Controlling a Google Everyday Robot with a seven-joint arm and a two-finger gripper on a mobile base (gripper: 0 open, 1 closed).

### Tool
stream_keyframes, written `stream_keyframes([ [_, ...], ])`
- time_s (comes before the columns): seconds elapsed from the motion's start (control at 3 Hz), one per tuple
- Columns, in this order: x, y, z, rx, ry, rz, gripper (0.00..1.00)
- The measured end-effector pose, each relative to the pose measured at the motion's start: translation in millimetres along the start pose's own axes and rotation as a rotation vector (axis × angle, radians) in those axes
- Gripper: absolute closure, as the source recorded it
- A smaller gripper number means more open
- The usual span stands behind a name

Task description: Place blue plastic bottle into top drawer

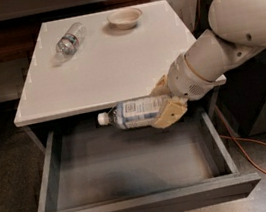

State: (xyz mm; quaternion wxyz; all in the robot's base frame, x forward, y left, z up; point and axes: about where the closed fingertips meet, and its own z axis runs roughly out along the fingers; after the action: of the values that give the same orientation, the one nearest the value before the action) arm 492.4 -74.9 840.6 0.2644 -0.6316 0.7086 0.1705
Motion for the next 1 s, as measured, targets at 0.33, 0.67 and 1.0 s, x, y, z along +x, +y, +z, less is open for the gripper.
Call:
stream_keyframes([
  [0.33, 18.9, 13.9, 22.9, -0.026, 0.046, -0.004, 1.0],
  [0.67, 61.0, 15.5, 60.4, -0.001, 0.158, 0.015, 1.0],
  [1.0, 88.5, 8.6, 81.7, 0.038, 0.212, 0.024, 1.0],
])
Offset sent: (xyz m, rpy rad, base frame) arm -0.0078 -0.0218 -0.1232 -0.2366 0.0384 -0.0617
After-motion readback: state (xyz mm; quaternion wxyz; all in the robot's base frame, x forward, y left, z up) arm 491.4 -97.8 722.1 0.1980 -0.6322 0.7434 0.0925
